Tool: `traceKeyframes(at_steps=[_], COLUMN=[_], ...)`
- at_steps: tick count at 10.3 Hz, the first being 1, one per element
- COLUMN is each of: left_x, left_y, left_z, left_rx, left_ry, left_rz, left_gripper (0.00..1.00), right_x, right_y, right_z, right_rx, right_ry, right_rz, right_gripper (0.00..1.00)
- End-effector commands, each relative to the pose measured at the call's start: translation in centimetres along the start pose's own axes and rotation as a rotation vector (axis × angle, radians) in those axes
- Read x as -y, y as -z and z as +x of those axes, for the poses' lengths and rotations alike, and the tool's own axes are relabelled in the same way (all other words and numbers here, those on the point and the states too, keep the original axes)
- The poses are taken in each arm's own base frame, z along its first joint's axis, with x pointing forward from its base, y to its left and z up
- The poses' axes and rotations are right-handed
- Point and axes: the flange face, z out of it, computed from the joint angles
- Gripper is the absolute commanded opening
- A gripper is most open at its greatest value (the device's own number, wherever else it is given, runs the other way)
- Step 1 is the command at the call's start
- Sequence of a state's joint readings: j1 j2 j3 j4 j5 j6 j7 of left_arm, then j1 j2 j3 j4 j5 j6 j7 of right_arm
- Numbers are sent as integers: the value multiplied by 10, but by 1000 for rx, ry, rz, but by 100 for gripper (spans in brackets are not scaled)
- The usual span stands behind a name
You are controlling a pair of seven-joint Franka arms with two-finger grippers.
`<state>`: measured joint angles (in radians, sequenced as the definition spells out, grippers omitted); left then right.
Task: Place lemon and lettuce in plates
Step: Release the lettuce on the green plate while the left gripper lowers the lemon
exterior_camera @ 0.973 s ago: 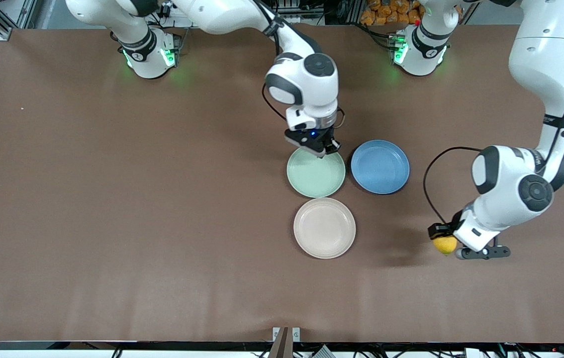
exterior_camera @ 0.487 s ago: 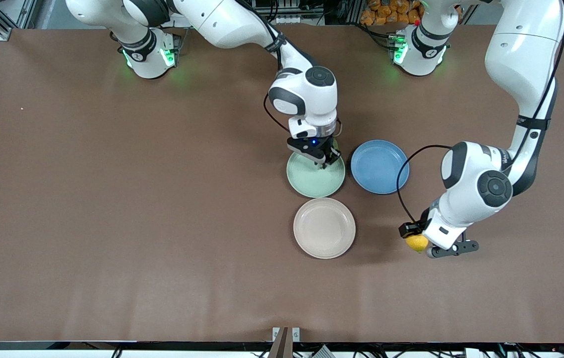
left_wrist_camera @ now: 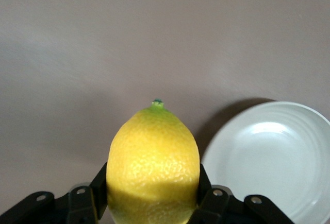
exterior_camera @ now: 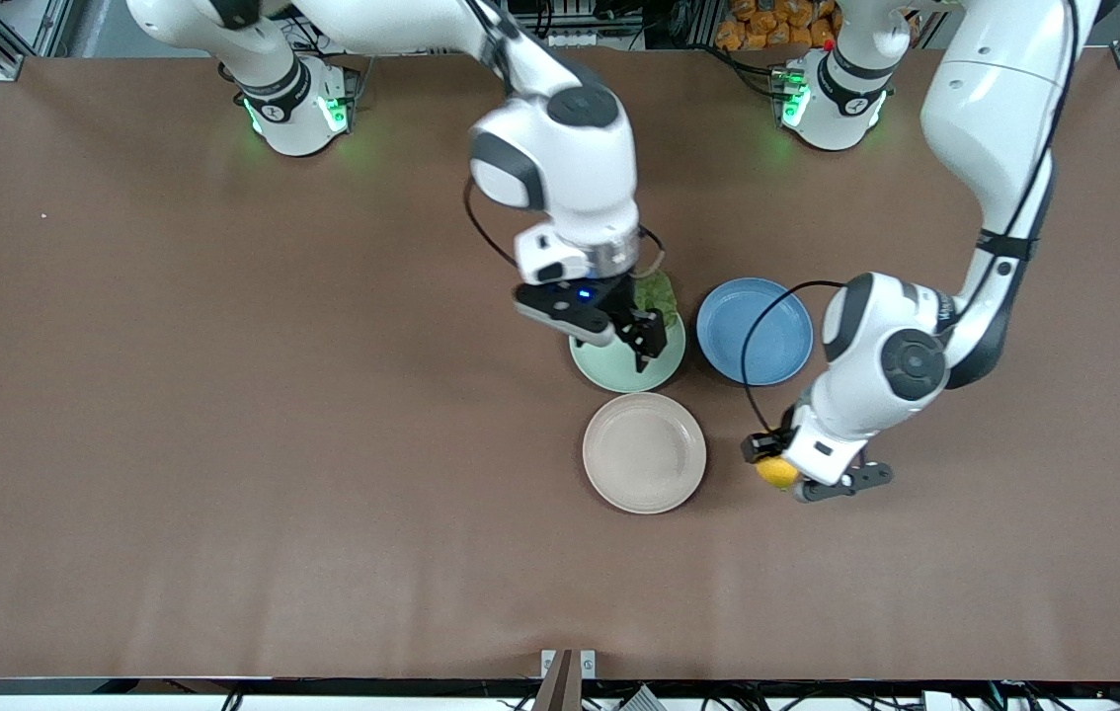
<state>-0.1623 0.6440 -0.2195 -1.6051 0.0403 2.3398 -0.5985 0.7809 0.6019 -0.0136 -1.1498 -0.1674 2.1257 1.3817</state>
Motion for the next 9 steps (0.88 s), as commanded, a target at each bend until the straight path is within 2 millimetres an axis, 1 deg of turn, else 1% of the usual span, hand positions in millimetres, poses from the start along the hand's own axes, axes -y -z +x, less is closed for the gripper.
traceKeyframes(at_steps=[1, 2, 3, 4, 5, 6, 7, 8, 9], left_x=[-45, -59, -76, -86, -96, -98, -103, -100, -98], left_y=[-18, -23, -32, -40, -47, -49, -53, -51, -46], left_z=[-10, -18, -30, -37, -45, -47, -54, -51, -46], left_rx=[-11, -22, -38, -51, -59, -69, -91, -104, -112], left_ry=[56, 65, 73, 79, 75, 70, 25, 12, 19], left_rz=[-35, -49, -68, -85, -97, -94, -62, -48, -51], left_gripper=[0, 0, 0, 0, 27, 98, 100, 100, 100], right_x=[-42, -64, -94, -127, -162, -196, -224, -246, -263], right_y=[94, 131, 155, 173, 191, 202, 214, 221, 228], right_z=[89, 128, 163, 200, 231, 258, 278, 293, 303], right_rx=[54, 34, 36, 49, 75, 115, 146, 170, 191], right_ry=[66, 123, 235, 306, 383, 472, 532, 564, 572], right_rz=[3, -4, -54, -103, -149, -192, -216, -231, -244], right_gripper=[100, 100, 100, 100, 100, 100, 100, 100, 100])
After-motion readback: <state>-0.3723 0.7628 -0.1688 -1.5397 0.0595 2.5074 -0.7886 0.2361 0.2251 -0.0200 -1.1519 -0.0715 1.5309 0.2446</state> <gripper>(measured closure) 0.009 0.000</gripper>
